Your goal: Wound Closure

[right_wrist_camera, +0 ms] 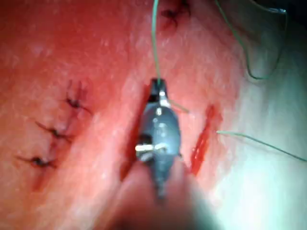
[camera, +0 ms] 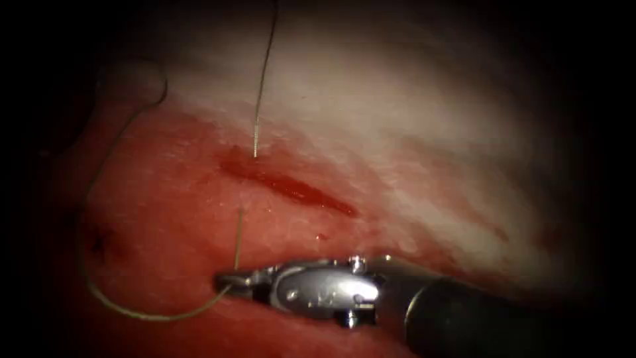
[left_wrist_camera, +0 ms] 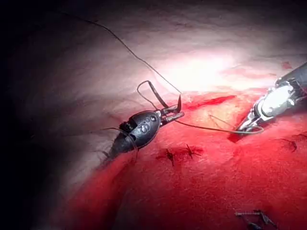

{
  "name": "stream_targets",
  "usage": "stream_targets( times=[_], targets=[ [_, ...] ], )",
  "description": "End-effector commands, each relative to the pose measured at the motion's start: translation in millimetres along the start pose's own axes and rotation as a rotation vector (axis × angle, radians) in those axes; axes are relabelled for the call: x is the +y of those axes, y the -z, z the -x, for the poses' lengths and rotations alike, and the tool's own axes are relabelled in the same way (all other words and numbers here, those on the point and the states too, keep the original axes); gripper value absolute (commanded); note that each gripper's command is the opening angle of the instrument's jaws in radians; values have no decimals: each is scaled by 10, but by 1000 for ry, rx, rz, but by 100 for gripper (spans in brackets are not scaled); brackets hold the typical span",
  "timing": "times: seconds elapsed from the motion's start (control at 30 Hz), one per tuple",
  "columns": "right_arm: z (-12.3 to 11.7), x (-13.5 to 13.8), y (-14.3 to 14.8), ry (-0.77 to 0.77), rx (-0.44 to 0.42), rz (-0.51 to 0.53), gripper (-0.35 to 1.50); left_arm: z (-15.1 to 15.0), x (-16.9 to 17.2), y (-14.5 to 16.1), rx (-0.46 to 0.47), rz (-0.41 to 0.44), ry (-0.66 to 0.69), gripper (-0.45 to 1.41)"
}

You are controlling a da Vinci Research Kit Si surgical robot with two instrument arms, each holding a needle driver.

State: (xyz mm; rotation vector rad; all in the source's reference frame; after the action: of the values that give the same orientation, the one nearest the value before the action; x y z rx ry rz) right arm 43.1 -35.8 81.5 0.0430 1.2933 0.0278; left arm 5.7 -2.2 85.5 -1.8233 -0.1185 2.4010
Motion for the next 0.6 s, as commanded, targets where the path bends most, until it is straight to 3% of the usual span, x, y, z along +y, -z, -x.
stream_targets(
  times=[0.03,0.27,0.6],
  targets=[
    [-17,-19,-14,7,16,-15,-35,6,-1,-6,1,0,0,-45],
    [-55,-44,-17,15,38,-38,-35,6,-1,-6,1,0,0,-45],
    [-84,-64,-19,-16,97,-101,-35,6,-1,-6,1,0,0,-45]
  ],
)
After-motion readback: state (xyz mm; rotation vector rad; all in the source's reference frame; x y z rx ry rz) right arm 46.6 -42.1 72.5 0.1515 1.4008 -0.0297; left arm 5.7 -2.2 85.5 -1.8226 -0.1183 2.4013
